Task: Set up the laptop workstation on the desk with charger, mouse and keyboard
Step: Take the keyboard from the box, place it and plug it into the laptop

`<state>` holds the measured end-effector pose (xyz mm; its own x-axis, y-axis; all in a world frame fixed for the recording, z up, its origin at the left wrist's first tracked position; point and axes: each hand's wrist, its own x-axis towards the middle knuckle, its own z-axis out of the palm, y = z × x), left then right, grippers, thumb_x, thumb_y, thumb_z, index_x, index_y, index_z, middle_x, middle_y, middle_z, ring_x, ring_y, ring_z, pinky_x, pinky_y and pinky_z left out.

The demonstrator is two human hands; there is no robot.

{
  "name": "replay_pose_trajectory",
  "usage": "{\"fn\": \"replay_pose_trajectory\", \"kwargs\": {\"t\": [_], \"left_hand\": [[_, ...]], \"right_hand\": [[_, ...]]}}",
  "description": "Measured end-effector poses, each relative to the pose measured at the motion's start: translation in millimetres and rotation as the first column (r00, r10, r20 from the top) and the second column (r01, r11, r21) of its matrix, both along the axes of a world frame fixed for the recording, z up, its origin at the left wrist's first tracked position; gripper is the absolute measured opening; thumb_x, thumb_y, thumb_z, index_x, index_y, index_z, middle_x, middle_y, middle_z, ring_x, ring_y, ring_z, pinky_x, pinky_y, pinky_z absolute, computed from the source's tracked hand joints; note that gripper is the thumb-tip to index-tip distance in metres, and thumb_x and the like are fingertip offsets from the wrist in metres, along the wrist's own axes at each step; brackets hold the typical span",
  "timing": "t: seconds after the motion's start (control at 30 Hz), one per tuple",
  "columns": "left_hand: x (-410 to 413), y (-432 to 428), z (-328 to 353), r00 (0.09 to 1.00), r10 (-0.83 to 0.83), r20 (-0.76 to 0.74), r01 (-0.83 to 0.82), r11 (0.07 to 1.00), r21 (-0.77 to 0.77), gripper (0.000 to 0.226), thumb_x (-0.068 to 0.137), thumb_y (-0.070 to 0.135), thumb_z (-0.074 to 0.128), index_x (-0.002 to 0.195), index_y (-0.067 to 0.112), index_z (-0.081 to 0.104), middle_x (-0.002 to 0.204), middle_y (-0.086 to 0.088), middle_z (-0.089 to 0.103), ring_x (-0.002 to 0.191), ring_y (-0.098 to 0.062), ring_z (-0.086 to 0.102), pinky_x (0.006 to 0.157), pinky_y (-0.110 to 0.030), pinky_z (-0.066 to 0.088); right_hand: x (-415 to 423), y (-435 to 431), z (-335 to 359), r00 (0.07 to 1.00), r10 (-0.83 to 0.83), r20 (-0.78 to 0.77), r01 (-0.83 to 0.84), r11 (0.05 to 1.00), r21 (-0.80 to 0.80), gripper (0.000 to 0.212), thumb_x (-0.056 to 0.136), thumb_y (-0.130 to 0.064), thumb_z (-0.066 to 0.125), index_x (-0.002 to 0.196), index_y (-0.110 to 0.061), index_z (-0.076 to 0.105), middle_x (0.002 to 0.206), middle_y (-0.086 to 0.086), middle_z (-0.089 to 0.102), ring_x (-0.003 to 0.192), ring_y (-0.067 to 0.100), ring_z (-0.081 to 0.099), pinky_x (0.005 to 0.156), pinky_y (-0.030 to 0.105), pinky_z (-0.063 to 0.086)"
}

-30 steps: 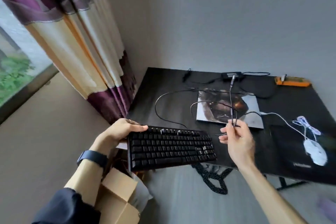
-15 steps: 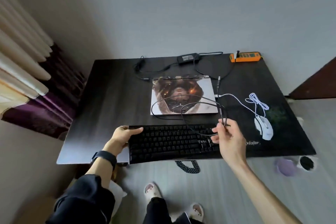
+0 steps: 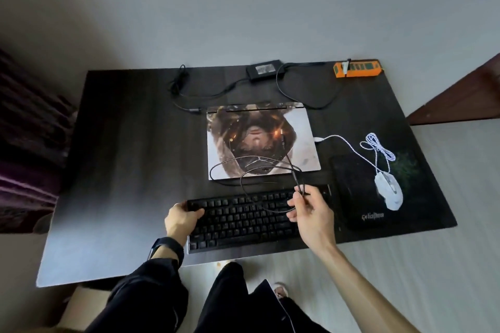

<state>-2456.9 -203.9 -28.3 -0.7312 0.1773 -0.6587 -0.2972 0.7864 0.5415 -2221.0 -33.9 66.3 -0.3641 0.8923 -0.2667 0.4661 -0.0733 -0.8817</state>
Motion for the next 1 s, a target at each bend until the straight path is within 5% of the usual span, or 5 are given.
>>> {"fn": "replay_pose_trajectory", "kwargs": {"t": [0.17, 0.33, 0.57, 1.0], "left_hand": [[-17.0, 10.4, -11.5, 0.996, -0.085, -0.006, 0.085, 0.996, -0.042, 0.037, 0.075, 0.024, 0.081, 0.109, 0.014, 0.071, 0.104, -0.007, 0.073, 0.100, -0.029, 0.067, 0.092, -0.035, 0.052], [-19.2, 10.9, -21.7, 0.992, -0.129, -0.010, 0.126, 0.984, -0.127, 0.040, 0.075, 0.025, 0.078, 0.113, 0.014, 0.070, 0.107, -0.011, 0.072, 0.100, -0.033, 0.065, 0.088, -0.034, 0.051], [2.5, 26.7, -27.8, 0.999, -0.031, -0.034, 0.027, 0.993, -0.114, 0.057, 0.074, 0.022, 0.080, 0.128, 0.017, 0.064, 0.113, -0.010, 0.070, 0.098, -0.030, 0.067, 0.092, -0.038, 0.054], [36.9, 52.1, -36.4, 0.986, -0.004, -0.165, -0.033, 0.975, -0.219, 0.046, 0.083, 0.016, 0.060, 0.129, 0.010, 0.061, 0.124, -0.021, 0.060, 0.113, -0.038, 0.057, 0.103, -0.040, 0.044]], "right_hand": [[-34.5, -4.6, -10.9, 1.000, 0.010, 0.012, -0.009, 0.998, -0.061, 0.016, 0.101, -0.020, 0.058, 0.098, -0.036, 0.060, 0.079, -0.002, 0.073, 0.058, 0.012, 0.068, 0.065, 0.032, 0.062], [-43.5, 2.9, -14.7, 0.997, 0.068, 0.046, -0.063, 0.993, -0.099, 0.008, 0.101, -0.022, 0.057, 0.107, -0.023, 0.062, 0.083, -0.001, 0.073, 0.061, 0.014, 0.070, 0.066, 0.032, 0.063], [-36.2, 31.2, -17.0, 0.986, 0.163, 0.047, -0.154, 0.976, -0.153, 0.008, 0.102, -0.023, 0.056, 0.107, -0.022, 0.062, 0.084, 0.000, 0.073, 0.062, 0.015, 0.071, 0.069, 0.033, 0.063], [-7.5, 65.1, -23.9, 0.962, 0.273, -0.020, -0.269, 0.932, -0.242, 0.008, 0.101, -0.024, 0.057, 0.107, -0.022, 0.062, 0.080, -0.001, 0.073, 0.059, 0.014, 0.069, 0.072, 0.046, 0.061]]}}
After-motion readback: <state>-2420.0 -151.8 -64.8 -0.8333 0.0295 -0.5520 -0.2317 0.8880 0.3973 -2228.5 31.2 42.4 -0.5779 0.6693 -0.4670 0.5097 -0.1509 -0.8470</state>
